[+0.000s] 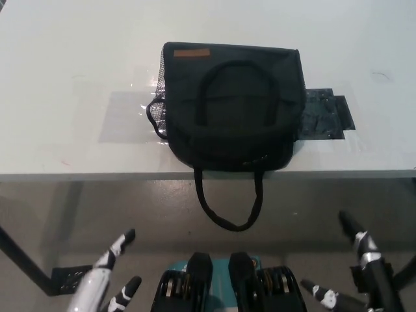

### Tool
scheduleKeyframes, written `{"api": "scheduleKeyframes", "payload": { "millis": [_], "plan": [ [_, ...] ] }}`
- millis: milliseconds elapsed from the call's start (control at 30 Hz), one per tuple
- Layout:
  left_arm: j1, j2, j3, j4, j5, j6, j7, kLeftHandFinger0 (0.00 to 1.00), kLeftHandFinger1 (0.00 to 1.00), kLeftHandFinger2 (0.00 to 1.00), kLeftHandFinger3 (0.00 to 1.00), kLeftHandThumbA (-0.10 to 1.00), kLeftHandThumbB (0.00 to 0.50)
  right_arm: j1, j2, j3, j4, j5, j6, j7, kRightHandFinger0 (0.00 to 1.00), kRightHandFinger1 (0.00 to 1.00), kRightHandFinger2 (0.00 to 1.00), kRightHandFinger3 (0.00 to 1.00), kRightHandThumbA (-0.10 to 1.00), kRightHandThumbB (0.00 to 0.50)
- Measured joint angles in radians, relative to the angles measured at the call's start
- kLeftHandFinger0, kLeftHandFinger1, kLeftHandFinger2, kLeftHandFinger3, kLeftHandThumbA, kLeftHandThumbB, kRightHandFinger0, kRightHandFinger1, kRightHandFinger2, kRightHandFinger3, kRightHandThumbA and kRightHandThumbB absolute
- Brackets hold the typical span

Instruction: A soft travel bag is kept infront of the robot in the middle of the desk and the robot uses both its hands to press it to reduce its size

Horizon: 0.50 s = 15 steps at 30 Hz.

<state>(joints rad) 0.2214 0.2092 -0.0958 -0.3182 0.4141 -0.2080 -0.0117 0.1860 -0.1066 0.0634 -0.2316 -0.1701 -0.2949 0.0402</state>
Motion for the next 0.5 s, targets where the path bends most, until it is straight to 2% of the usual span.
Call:
{"api": "scheduleKeyframes", "payload": {
  "millis": [200, 300, 367, 500],
  "plan": [
    [-0.095, 0.012, 0.052, -0.22, 0.111, 0.015, -0.026, 1.0, 1.0, 1.0, 1.0, 1.0, 0.368, -0.097, -0.035, -0.025, -0.174, -0.079, 0.024, 0.011, 1.0, 1.0, 1.0, 1.0, 1.0, 0.228],
    [-0.238, 0.045, 0.084, -0.318, 0.169, 0.034, -0.062, 1.0, 1.0, 1.0, 1.0, 1.0, 0.352, -0.209, -0.047, -0.028, -0.25, -0.116, 0.066, 0.027, 1.0, 1.0, 1.0, 1.0, 1.0, 0.224],
    [-0.339, 0.067, 0.094, -0.342, 0.2, 0.052, -0.095, 1.0, 1.0, 1.0, 1.0, 1.0, 0.32, -0.293, -0.045, -0.026, -0.278, -0.133, 0.105, 0.04, 1.0, 1.0, 1.0, 1.0, 1.0, 0.219],
    [-0.533, 0.1, 0.09, -0.328, 0.269, 0.086, -0.166, 1.0, 1.0, 1.0, 1.0, 1.0, 0.325, -0.454, -0.045, -0.021, -0.278, -0.167, 0.183, 0.065, 1.0, 1.0, 1.0, 1.0, 1.0, 0.219]
  ]
}}
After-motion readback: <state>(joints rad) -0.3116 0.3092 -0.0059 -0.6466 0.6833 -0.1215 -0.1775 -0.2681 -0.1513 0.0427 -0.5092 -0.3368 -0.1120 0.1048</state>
